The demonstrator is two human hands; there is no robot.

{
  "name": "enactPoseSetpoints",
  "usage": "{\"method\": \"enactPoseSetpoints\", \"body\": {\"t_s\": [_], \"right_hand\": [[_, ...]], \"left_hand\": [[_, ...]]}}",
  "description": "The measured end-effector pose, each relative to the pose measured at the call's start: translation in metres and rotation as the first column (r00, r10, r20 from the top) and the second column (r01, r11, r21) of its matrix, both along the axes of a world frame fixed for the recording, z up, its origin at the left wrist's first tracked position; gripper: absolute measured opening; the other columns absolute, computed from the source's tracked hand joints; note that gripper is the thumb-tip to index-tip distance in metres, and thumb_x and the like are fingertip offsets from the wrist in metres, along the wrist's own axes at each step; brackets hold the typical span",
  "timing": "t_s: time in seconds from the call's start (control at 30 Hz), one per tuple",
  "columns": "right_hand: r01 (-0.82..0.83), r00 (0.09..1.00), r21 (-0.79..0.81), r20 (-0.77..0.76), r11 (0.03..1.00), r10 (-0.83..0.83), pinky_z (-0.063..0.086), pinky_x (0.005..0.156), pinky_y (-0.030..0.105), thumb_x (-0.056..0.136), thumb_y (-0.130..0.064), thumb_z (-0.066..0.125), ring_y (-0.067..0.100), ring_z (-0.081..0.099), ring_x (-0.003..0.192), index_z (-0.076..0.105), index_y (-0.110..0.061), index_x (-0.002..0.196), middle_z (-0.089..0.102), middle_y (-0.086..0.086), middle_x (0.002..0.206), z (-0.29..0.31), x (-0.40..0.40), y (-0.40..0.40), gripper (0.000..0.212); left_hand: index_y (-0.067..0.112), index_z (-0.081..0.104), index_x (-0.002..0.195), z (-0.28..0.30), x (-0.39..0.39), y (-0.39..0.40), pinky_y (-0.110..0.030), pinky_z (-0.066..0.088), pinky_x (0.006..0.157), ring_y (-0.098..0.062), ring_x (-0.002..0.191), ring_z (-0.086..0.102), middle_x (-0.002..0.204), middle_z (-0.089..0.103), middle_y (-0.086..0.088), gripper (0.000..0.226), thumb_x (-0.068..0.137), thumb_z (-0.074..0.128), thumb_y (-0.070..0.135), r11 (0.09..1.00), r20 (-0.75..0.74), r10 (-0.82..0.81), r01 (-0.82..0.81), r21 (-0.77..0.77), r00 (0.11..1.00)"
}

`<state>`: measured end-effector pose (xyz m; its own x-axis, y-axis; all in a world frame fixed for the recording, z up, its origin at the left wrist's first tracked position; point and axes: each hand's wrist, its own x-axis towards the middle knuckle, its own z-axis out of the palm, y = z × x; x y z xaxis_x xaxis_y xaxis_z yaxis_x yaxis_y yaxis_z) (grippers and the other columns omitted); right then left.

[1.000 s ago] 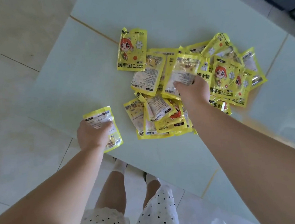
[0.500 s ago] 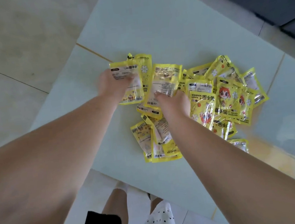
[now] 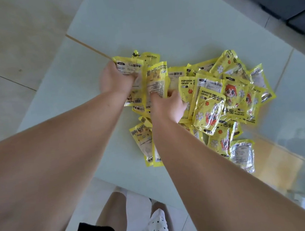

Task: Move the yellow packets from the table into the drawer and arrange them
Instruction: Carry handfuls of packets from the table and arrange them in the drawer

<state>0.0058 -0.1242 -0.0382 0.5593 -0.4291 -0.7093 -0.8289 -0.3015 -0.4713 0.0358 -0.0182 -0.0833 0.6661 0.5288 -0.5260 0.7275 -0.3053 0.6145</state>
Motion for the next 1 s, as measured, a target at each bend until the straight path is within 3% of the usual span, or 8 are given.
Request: {"method": "enactPoseSetpoints", "body": {"t_s": [0.13, 0.27, 0.43, 0.57, 0.73, 0.83, 0.93, 1.0], "right_hand": [[0.081, 0.997, 0.055, -0.003, 0.995, -0.081, 0.036, 0.065, 0.024, 0.086, -0.025, 0.066, 0.006, 0.044, 0.07, 0.051, -0.016, 0.122, 0.043, 0.007, 0.128, -0.003, 0.001, -0.003, 0.04], [0.136, 0.991, 0.054, -0.017, 0.989, -0.135, 0.045, 0.072, 0.032, 0.084, -0.028, 0.068, 0.021, 0.054, 0.08, 0.047, -0.014, 0.126, 0.05, 0.008, 0.127, -0.007, 0.002, -0.002, 0.049], [0.188, 0.967, 0.103, -0.195, 0.977, -0.166, 0.05, 0.068, 0.033, 0.08, -0.03, 0.069, 0.022, 0.056, 0.072, 0.053, -0.007, 0.119, 0.059, 0.005, 0.09, -0.011, 0.007, -0.003, 0.047], [0.186, 0.942, 0.109, -0.302, 0.976, -0.146, 0.056, 0.081, 0.036, 0.08, -0.034, 0.072, 0.016, 0.05, 0.062, 0.055, -0.006, 0.094, 0.048, 0.001, 0.07, -0.018, 0.007, -0.007, 0.035], [0.259, 0.932, 0.167, -0.301, 0.951, -0.201, 0.055, 0.09, 0.04, 0.079, -0.032, 0.074, 0.019, 0.053, 0.073, 0.054, -0.007, 0.123, 0.047, -0.001, 0.075, -0.025, 0.006, -0.009, 0.054], [0.316, 0.931, 0.229, -0.263, 0.921, -0.254, 0.058, 0.084, 0.04, 0.079, -0.03, 0.075, 0.02, 0.061, 0.074, 0.052, -0.008, 0.125, 0.058, 0.003, 0.091, -0.029, 0.001, -0.006, 0.056], [0.27, 0.949, 0.234, -0.226, 0.934, -0.218, 0.054, 0.091, 0.044, 0.077, -0.032, 0.076, 0.027, 0.062, 0.101, 0.048, -0.009, 0.13, 0.061, 0.008, 0.117, -0.036, -0.003, -0.006, 0.064], [0.237, 0.96, 0.247, -0.209, 0.94, -0.188, 0.054, 0.091, 0.044, 0.078, -0.032, 0.075, 0.027, 0.063, 0.101, 0.05, -0.01, 0.129, 0.062, 0.007, 0.113, -0.036, -0.003, -0.008, 0.061]], "left_hand": [[0.012, 0.057, 0.108, -0.005, -0.003, -0.002, -0.031, 0.045, 0.079, -0.022, 0.1, 0.06, 0.109, 0.065, -0.003, 0.04, 0.076, 0.074, 0.03, 1.0, 0.003, -0.006, 0.006, -0.005, 1.0], [0.011, 0.056, 0.108, -0.003, -0.004, 0.005, -0.027, 0.038, 0.072, -0.017, 0.087, 0.051, 0.097, 0.055, 0.002, 0.039, 0.077, 0.072, 0.029, 1.0, -0.009, -0.022, 0.022, 0.017, 1.0], [0.02, 0.052, 0.095, 0.001, -0.003, 0.01, -0.028, 0.041, 0.069, -0.019, 0.084, 0.056, 0.092, 0.057, 0.002, 0.028, 0.074, 0.071, 0.022, 0.999, -0.039, -0.013, 0.011, -0.049, 0.999], [0.016, 0.057, 0.104, 0.001, -0.004, 0.008, -0.034, 0.051, 0.081, -0.023, 0.096, 0.062, 0.099, 0.062, -0.001, 0.034, 0.073, 0.07, 0.02, 0.993, -0.052, 0.01, -0.016, -0.114, 0.999], [0.02, 0.053, 0.099, 0.005, -0.001, 0.009, -0.027, 0.046, 0.075, -0.019, 0.09, 0.059, 0.098, 0.061, 0.002, 0.027, 0.077, 0.068, 0.018, 0.988, -0.033, 0.01, -0.015, -0.152, 0.999], [0.023, 0.053, 0.092, 0.008, 0.002, 0.011, -0.021, 0.041, 0.06, -0.013, 0.08, 0.056, 0.085, 0.058, 0.008, 0.021, 0.079, 0.067, 0.014, 0.973, -0.046, 0.018, -0.028, -0.228, 0.999], [0.024, 0.054, 0.076, 0.012, 0.006, 0.014, -0.02, 0.04, 0.059, -0.011, 0.076, 0.055, 0.081, 0.059, 0.007, 0.017, 0.081, 0.065, 0.012, 0.961, -0.073, -0.018, -0.002, -0.278, 0.997], [0.02, 0.064, 0.088, 0.012, 0.009, 0.015, -0.02, 0.04, 0.061, -0.017, 0.084, 0.059, 0.092, 0.065, -0.001, 0.01, 0.081, 0.065, 0.013, 0.954, -0.101, -0.053, 0.02, -0.3, 0.994]]}}
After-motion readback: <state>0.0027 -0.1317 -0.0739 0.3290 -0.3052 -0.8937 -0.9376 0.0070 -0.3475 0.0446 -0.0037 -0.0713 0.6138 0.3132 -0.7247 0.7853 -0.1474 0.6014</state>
